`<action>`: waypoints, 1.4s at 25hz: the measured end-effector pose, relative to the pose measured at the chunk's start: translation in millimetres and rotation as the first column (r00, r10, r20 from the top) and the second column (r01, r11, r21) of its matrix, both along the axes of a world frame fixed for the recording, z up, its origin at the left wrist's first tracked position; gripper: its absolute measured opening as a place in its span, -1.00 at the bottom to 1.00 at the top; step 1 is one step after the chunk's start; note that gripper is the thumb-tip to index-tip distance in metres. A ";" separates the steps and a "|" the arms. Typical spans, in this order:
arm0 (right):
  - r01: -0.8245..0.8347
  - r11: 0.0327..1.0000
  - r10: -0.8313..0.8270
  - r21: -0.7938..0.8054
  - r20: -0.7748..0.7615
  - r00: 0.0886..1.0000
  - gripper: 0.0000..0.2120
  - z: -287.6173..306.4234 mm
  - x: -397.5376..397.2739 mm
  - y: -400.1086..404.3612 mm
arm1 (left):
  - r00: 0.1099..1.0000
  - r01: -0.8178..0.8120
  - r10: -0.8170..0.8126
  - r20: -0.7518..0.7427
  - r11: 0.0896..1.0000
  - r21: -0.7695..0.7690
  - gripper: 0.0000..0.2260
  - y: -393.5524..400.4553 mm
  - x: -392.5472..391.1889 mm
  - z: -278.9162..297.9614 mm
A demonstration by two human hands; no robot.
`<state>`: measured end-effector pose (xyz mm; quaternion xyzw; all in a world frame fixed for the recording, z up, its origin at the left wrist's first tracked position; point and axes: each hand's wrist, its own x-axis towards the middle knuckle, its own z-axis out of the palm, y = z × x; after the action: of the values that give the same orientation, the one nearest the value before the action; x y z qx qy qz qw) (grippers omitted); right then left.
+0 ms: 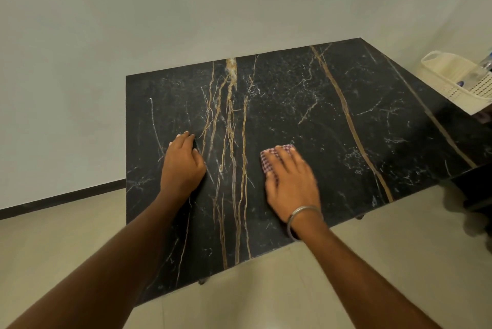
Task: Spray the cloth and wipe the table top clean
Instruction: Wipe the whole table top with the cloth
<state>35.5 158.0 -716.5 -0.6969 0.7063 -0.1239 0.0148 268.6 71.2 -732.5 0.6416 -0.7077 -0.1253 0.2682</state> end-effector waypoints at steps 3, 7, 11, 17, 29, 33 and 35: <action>0.096 0.995 -0.096 -0.034 0.001 0.995 -0.52 -4.2 -16.0 -2.4 | 1.000 -0.014 0.014 -0.008 1.000 -0.015 -0.60 3.7 -1.6 1.2; 0.077 0.996 -0.078 -0.039 -0.014 0.997 -0.52 1.1 17.1 14.0 | 1.000 -0.012 0.012 -0.009 1.000 -0.010 -0.59 7.5 -3.8 2.0; -0.057 0.997 0.057 -0.044 0.018 0.998 -0.54 -1.5 45.7 45.9 | 1.000 -0.011 0.011 -0.010 1.000 0.003 -0.59 13.1 -5.7 2.9; 0.009 0.999 -0.009 -0.040 -0.017 1.000 -0.51 -5.2 -13.5 40.1 | 1.000 0.004 -0.004 -0.012 0.999 0.033 -0.59 27.2 -4.6 4.7; -0.052 0.998 0.053 -0.030 0.013 0.999 -0.51 -3.9 -5.9 67.3 | 1.000 -0.017 0.018 -0.015 0.999 0.038 -0.59 45.5 -10.9 3.6; 0.062 0.997 -0.062 -0.042 -0.002 0.998 -0.50 -7.9 -72.2 52.6 | 1.000 -0.006 0.006 -0.012 0.999 0.052 -0.59 49.6 -8.8 5.1; 0.136 0.990 -0.136 -0.031 -0.009 0.991 -0.49 -8.4 -108.9 45.7 | 1.000 -0.008 0.008 -0.006 0.999 0.043 -0.59 51.1 -8.2 4.9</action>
<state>-73.4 203.7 -724.9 -0.6479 0.7503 -0.1316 -0.0082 260.4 122.2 -727.6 0.6497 -0.7014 -0.1410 0.2570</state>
